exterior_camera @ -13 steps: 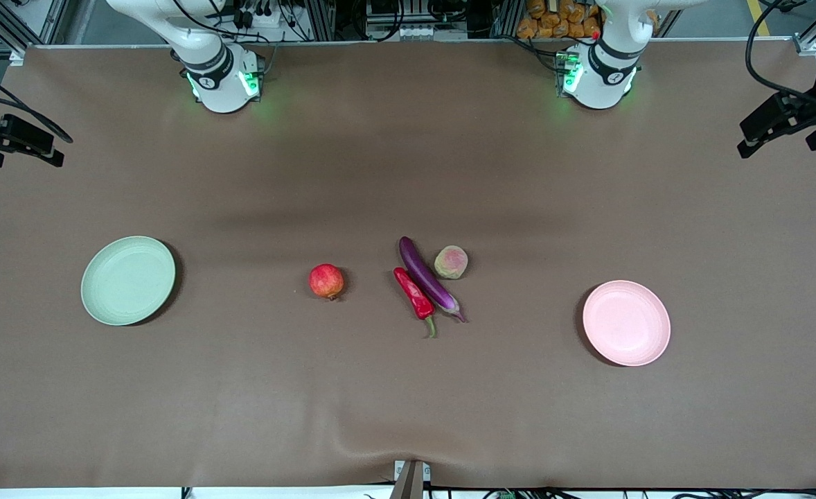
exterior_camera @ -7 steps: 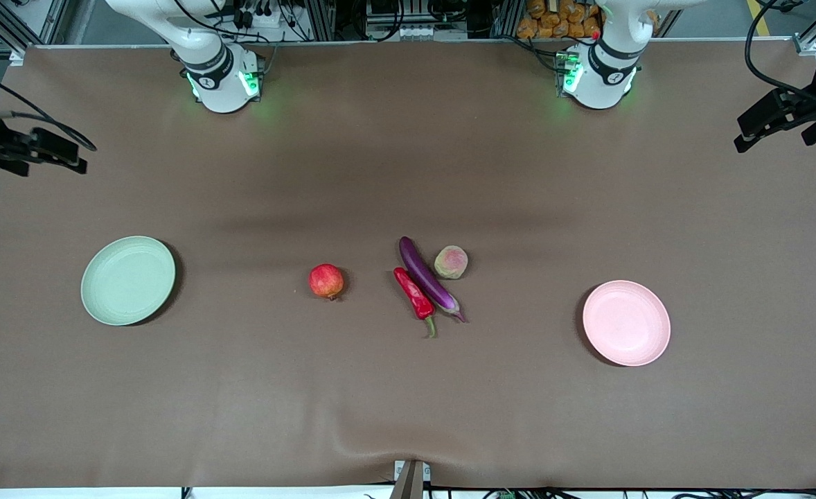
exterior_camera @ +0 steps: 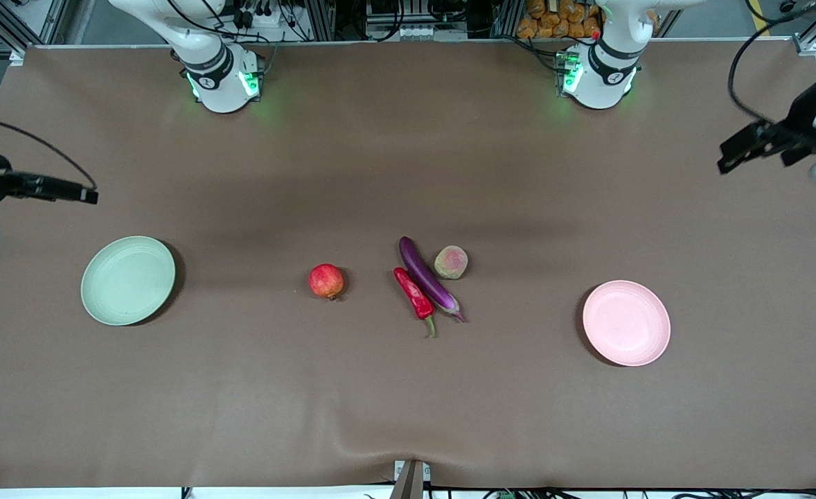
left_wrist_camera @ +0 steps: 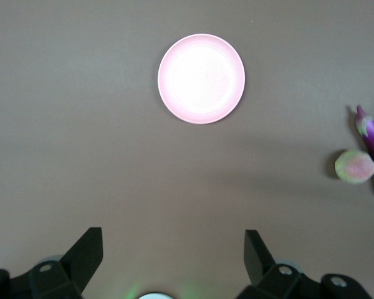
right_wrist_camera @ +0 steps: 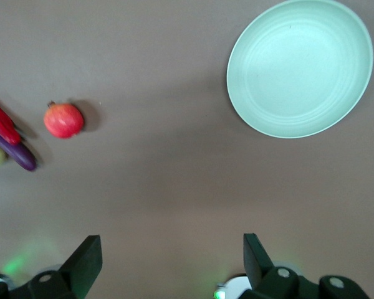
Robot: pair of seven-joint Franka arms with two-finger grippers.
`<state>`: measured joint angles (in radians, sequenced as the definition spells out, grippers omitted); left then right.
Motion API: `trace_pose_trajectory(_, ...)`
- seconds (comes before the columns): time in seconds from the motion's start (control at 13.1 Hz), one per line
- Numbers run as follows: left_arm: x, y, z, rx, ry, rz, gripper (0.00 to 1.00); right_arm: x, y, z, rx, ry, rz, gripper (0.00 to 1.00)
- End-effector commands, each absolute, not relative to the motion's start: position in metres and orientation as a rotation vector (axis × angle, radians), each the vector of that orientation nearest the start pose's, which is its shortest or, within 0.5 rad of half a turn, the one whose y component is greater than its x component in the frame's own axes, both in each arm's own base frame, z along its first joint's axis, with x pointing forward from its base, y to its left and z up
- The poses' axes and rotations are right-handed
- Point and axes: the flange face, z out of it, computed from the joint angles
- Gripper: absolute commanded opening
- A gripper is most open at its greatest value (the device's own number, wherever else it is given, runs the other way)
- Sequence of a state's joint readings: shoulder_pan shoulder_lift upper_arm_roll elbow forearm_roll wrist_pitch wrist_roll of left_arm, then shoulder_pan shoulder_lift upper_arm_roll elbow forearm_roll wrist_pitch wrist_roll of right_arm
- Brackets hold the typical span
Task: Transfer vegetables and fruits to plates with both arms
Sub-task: 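Reach the left gripper to the eggplant while the right gripper reaches the apple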
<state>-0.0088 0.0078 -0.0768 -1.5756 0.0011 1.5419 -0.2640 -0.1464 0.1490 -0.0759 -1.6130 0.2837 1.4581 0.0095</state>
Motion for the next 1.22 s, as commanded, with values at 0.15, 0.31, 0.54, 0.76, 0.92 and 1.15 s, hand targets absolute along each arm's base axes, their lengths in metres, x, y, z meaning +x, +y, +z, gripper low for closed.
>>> trace_pose_trajectory(0.15,0.610,-0.170,0.501,-3.099,-0.624,0.036,1.00,0.606,-0.118,0.433,-2.419,0.769,0.557,1.00)
trace_pose_trajectory(0.31,0.624,-0.228,0.442,-3.090,-0.730,-0.009,1.00,0.622,-0.113,0.390,-2.274,0.858,0.634,1.00)
trace_pose_trajectory(0.54,0.632,-0.320,0.350,-3.065,-0.962,-0.024,0.86,0.638,-0.097,0.321,-2.024,0.977,0.771,1.00)
trace_pose_trajectory(0.76,0.629,-0.388,0.285,-3.046,-1.070,-0.006,0.72,0.640,-0.051,0.252,-1.920,0.972,0.912,1.00)
trace_pose_trajectory(0.92,0.621,-0.408,0.255,-3.067,-1.075,-0.022,0.73,0.629,-0.009,0.215,-1.922,1.009,0.947,1.00)
trace_pose_trajectory(1.15,0.618,-0.419,0.218,-3.098,-1.097,-0.053,0.74,0.601,0.044,0.162,-2.015,1.071,0.921,1.00)
